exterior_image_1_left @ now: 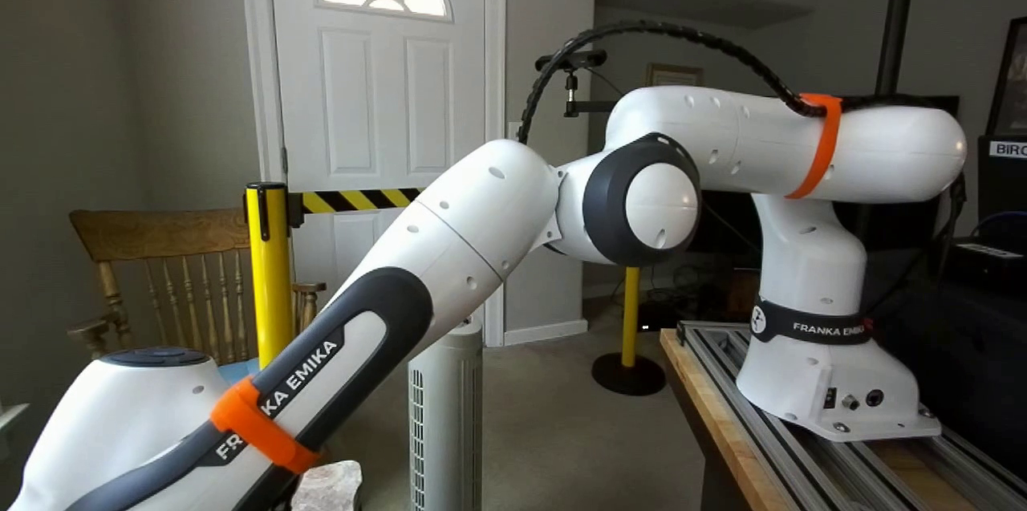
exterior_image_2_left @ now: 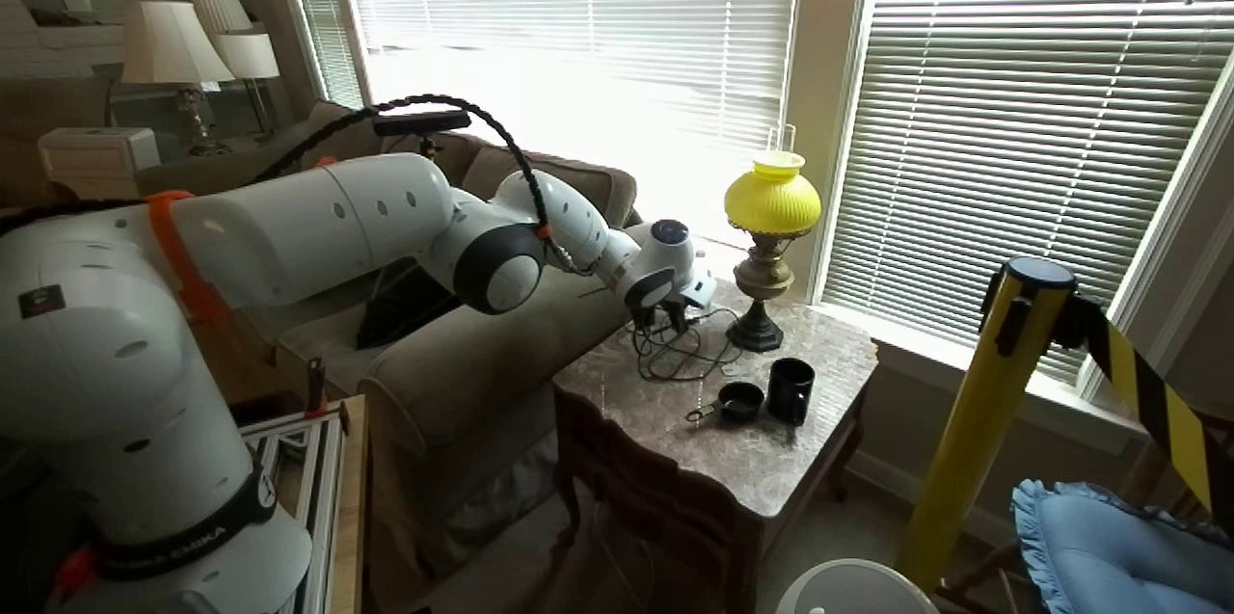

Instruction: Move the black cable away from you

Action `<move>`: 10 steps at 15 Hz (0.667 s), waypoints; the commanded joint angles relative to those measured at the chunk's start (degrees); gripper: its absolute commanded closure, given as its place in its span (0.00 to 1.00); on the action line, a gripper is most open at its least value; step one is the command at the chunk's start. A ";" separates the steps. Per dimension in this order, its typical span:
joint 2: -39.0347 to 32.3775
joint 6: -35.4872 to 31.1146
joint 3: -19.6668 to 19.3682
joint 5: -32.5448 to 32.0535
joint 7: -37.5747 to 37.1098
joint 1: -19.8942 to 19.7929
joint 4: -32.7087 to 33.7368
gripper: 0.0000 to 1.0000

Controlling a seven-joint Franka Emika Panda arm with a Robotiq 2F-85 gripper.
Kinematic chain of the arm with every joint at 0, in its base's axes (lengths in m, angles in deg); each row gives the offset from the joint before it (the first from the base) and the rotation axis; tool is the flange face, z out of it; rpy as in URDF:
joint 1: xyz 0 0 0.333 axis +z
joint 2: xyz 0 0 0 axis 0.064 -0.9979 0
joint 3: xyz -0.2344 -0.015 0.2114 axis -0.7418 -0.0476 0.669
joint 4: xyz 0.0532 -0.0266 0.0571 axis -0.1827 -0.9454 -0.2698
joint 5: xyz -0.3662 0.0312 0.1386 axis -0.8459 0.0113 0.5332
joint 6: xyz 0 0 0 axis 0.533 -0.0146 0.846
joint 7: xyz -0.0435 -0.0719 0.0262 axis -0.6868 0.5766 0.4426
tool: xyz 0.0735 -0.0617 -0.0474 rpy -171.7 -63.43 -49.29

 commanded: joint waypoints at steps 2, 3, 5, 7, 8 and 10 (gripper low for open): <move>-0.08 0.27 -0.54 0.57 -0.04 0.37 0.40 0.93; -0.09 0.27 -0.55 0.57 -0.09 0.39 0.41 0.93; -0.09 0.25 -0.56 0.58 -0.13 0.40 0.41 0.93; -0.15 0.17 -0.58 0.78 -0.56 0.32 0.54 0.98; -0.30 0.28 -1.30 0.58 -1.36 0.52 0.97 0.98; -0.57 0.25 -3.91 -0.07 -3.66 1.05 1.23 0.98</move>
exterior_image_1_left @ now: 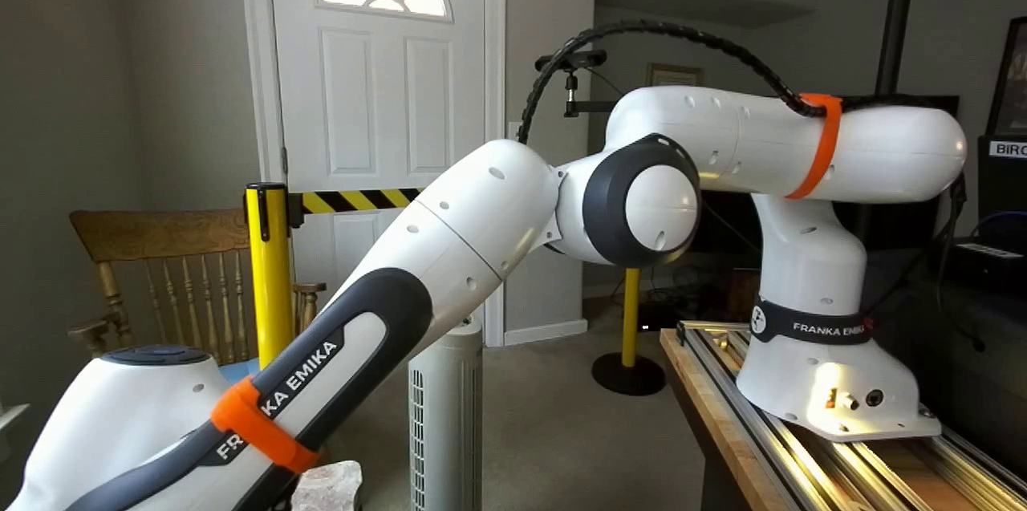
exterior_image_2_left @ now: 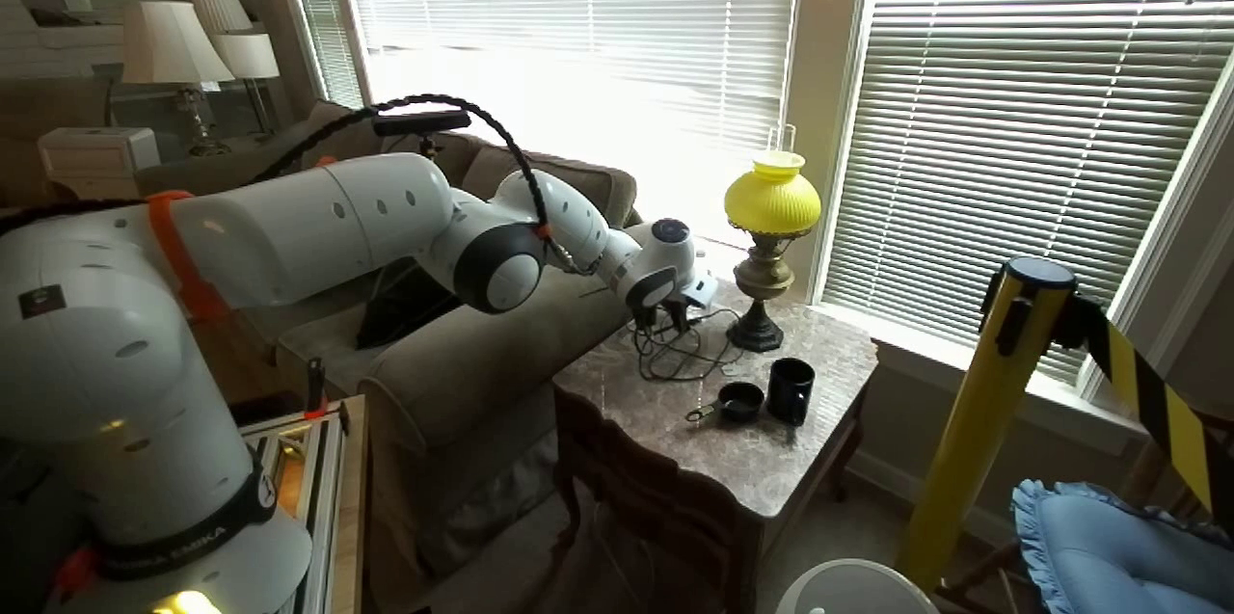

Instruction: Move the black cable away from you

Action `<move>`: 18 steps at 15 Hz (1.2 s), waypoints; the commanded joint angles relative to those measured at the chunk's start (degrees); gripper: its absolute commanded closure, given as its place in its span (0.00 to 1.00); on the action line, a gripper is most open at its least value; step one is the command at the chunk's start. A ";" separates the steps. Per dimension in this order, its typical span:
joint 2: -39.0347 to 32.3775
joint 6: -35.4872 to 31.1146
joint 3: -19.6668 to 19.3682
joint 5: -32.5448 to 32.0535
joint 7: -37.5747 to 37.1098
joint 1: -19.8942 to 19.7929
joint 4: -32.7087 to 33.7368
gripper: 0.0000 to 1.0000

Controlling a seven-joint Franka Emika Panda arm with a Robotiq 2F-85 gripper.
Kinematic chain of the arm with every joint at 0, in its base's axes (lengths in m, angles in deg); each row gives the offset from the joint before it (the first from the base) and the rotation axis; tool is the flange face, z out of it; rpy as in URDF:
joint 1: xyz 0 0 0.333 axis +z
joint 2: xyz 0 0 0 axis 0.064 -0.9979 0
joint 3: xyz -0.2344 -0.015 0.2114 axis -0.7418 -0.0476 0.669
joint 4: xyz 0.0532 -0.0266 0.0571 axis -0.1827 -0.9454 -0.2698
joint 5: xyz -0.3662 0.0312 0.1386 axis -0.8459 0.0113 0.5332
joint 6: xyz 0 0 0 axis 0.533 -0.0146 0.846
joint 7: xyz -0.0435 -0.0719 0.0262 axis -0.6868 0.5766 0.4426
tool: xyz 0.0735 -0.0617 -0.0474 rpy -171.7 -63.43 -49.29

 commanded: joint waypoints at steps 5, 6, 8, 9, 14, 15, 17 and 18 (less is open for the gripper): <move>-0.51 -1.30 -5.59 -0.08 -5.26 0.86 0.25 0.98; -0.53 -1.25 -5.23 0.10 -5.18 0.81 0.47 0.98; -0.56 -1.38 -5.01 0.22 -5.47 0.87 0.44 0.98; -0.55 -1.90 -4.77 0.34 -5.40 0.82 0.30 0.98; -0.51 -5.80 -4.15 0.82 -5.70 0.84 -0.34 0.68; -0.47 -5.78 -4.03 0.81 -5.43 0.77 -0.46 0.67; -0.48 -7.10 -3.85 0.85 -5.07 0.74 -0.54 0.54; -0.47 -7.83 -3.22 1.04 -4.51 0.51 -0.42 0.45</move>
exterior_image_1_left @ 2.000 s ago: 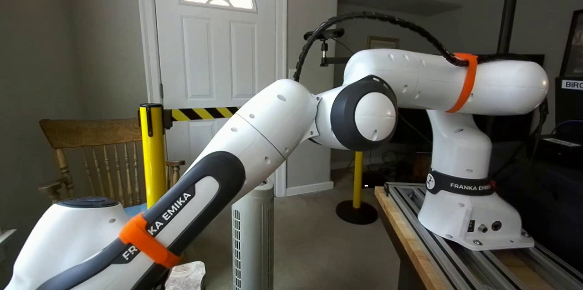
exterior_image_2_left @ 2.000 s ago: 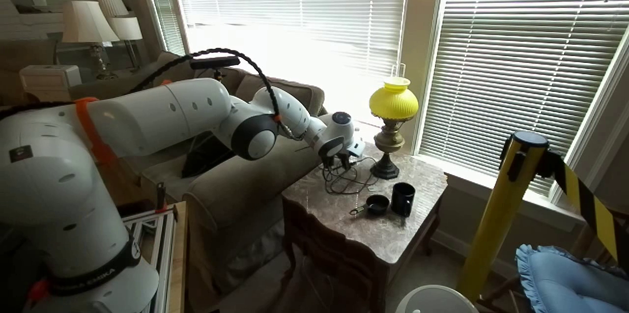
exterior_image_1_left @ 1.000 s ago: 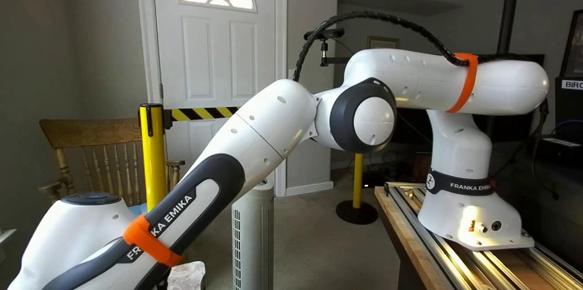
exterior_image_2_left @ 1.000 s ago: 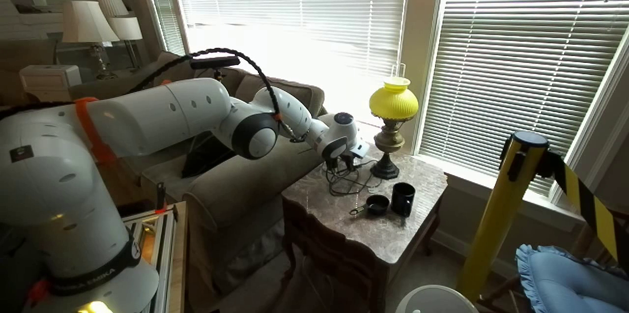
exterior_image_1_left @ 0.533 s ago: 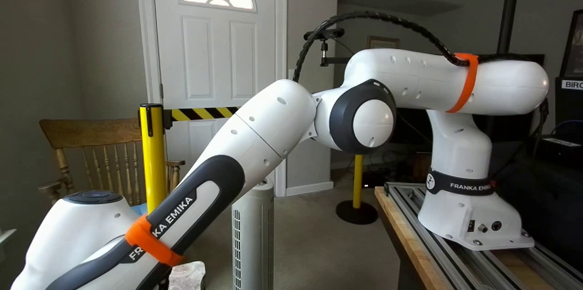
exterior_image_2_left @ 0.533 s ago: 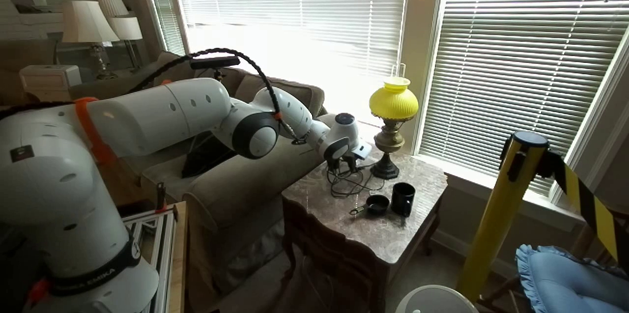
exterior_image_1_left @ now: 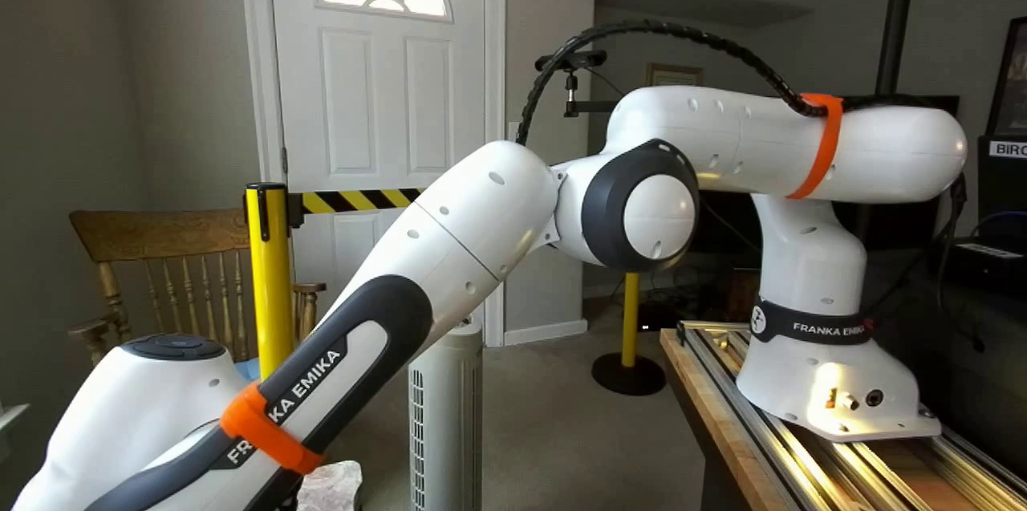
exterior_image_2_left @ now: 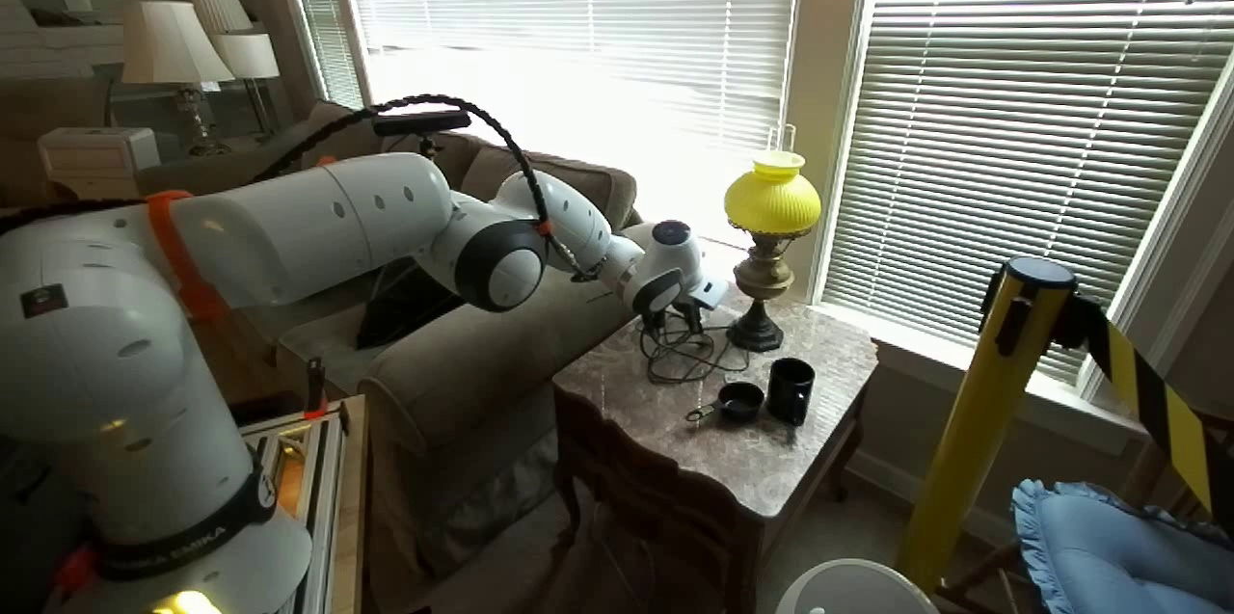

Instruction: Move the black cable away from you

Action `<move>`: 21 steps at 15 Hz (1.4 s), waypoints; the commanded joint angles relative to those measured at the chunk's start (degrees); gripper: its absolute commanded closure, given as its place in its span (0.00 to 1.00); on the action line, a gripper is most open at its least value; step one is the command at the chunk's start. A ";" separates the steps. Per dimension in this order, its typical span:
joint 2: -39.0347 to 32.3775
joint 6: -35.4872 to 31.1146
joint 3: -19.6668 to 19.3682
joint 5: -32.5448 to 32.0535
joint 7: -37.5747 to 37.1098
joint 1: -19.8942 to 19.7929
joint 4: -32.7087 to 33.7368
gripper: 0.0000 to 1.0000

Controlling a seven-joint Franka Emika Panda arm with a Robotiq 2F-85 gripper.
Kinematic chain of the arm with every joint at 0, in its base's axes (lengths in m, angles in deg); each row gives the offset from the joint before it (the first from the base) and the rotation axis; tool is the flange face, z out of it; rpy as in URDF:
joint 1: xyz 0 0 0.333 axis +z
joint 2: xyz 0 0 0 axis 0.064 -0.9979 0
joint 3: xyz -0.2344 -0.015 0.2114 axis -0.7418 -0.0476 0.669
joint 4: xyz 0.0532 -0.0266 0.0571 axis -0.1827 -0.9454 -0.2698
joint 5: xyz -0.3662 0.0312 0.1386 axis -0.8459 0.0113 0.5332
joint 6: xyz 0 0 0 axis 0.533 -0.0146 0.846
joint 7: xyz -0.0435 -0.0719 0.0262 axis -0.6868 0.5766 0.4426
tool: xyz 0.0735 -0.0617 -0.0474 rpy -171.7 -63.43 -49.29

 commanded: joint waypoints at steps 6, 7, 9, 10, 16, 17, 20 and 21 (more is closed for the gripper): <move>-0.56 -5.73 -1.14 -0.02 1.06 1.00 1.10 0.01; -0.55 -4.40 -1.95 -0.20 0.61 1.21 1.44 0.00; 2.23 -3.47 -4.52 -1.56 -0.32 1.74 -2.14 0.00; 3.37 -2.70 -5.25 -1.71 -0.04 1.84 -3.52 0.00; 4.62 -0.06 -2.30 -0.69 5.05 0.55 -3.46 0.00; 5.63 0.74 -1.37 -0.69 6.08 0.29 -4.33 0.00; 7.89 0.50 -0.75 -1.01 7.73 -0.06 -7.71 0.00; 8.88 0.41 -0.56 -1.13 8.62 -0.30 -9.44 0.00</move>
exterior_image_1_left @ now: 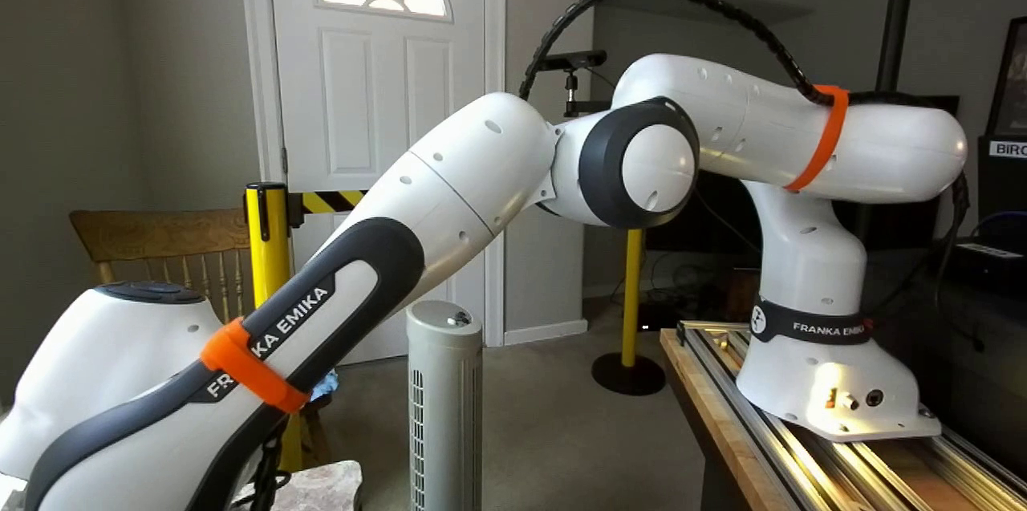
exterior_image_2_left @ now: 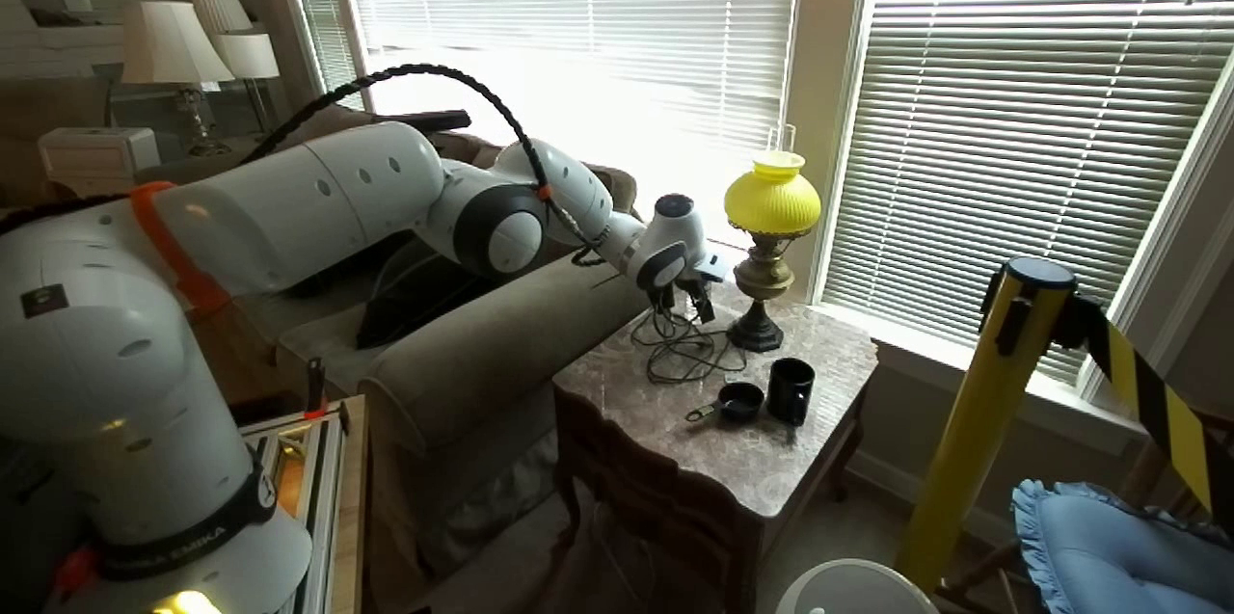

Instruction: Move the black cable away from you

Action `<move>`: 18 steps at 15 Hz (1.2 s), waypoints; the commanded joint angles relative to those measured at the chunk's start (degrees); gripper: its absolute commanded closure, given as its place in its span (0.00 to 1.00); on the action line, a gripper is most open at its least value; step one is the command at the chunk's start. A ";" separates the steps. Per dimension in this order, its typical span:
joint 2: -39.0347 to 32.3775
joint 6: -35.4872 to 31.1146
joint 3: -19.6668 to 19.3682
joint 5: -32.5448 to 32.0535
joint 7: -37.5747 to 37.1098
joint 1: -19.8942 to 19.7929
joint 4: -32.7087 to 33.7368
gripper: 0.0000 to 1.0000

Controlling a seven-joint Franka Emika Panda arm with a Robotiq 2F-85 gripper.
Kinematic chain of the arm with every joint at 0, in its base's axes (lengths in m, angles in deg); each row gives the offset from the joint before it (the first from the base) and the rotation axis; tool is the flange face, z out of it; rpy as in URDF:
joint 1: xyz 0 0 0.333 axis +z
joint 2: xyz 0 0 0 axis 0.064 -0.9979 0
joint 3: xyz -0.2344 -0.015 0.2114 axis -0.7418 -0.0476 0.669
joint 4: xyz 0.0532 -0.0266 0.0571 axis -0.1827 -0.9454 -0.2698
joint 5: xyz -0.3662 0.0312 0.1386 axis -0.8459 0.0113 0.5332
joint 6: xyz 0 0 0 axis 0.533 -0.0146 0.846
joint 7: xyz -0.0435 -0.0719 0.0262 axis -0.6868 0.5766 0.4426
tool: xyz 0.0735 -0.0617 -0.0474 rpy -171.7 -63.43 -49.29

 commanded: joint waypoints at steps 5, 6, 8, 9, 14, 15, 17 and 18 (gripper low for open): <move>8.29 -1.87 3.95 0.41 9.21 -3.62 -14.41 0.00; 10.04 -2.20 5.53 0.75 11.17 -4.95 -17.13 0.00; 13.22 -1.59 9.47 1.44 15.89 -8.50 -21.50 0.00; 14.97 -0.67 11.18 1.66 17.87 -10.44 -23.74 0.00; 23.12 1.44 16.81 1.57 25.59 -19.74 -36.13 0.00; 24.28 1.28 17.50 1.32 27.56 -21.57 -38.43 0.00; 27.65 1.35 19.06 1.43 31.36 -25.79 -43.98 0.00; 29.02 1.03 20.65 1.72 34.32 -28.68 -46.74 0.00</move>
